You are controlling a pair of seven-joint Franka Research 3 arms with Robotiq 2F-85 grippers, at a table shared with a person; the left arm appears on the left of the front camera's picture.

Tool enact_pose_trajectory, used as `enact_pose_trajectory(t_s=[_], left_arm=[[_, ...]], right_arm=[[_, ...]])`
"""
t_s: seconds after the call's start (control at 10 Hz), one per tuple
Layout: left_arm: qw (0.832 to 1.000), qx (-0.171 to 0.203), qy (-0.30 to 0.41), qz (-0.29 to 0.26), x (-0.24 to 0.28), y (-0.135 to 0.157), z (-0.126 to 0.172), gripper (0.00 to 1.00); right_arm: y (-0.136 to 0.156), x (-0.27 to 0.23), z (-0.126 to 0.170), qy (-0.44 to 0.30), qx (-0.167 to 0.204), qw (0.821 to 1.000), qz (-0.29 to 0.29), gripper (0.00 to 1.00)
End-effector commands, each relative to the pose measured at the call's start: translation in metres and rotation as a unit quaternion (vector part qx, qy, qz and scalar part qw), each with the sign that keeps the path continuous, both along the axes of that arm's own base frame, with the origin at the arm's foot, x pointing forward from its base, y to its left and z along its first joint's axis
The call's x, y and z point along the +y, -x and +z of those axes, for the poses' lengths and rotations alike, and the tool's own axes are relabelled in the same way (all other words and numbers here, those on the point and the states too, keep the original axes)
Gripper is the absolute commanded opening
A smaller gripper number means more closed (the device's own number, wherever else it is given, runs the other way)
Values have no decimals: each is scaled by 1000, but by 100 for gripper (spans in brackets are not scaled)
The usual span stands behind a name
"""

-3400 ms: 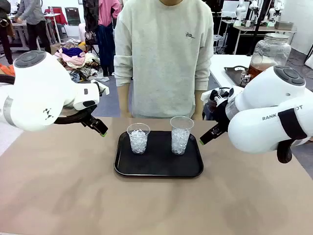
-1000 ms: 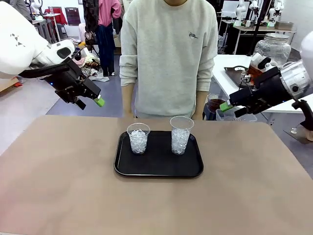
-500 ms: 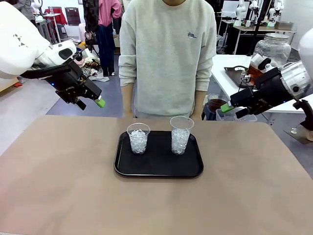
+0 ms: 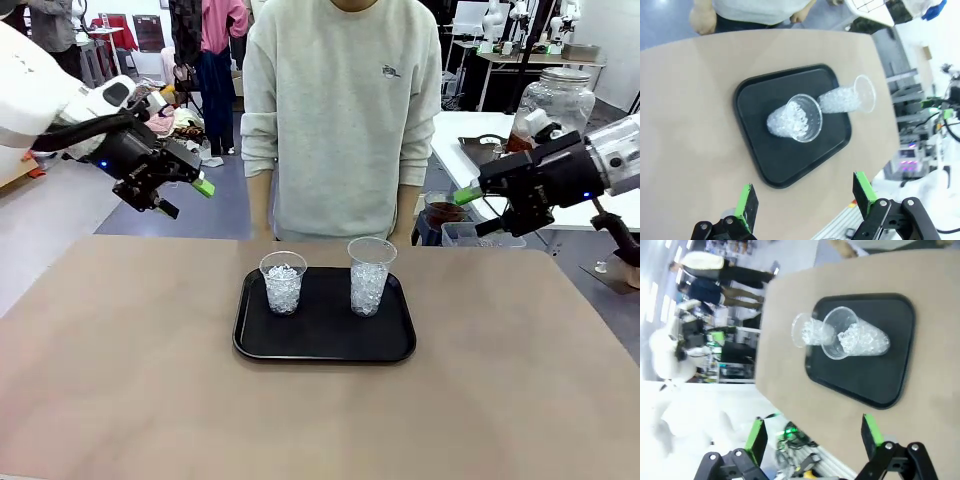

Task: Pour the drink into the iced cup.
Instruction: Pick up the iced cup indicated by the human and present it to them.

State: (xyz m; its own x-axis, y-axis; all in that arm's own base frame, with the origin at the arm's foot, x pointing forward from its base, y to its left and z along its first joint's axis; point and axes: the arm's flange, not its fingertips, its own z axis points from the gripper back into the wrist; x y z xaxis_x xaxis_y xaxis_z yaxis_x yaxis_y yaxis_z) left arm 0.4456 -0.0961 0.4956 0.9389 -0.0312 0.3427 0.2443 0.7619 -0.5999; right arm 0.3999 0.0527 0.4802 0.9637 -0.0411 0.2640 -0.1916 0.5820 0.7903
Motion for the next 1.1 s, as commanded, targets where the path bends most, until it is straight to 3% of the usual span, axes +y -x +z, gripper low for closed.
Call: enact_pose_trajectory(t_s=[0.0, 0.6, 1.0], left_arm=[[997, 26, 72, 21, 11, -14, -10, 100], [961, 113, 249, -29, 48, -51, -47, 100], [948, 129, 281, -76, 37, -71, -52, 100]], right_arm=[[-12, -15, -4, -67, 38, 997, -13, 100], [-38, -49, -51, -210, 105, 972, 1, 100], [-55, -47, -66, -244, 131, 961, 8, 100]])
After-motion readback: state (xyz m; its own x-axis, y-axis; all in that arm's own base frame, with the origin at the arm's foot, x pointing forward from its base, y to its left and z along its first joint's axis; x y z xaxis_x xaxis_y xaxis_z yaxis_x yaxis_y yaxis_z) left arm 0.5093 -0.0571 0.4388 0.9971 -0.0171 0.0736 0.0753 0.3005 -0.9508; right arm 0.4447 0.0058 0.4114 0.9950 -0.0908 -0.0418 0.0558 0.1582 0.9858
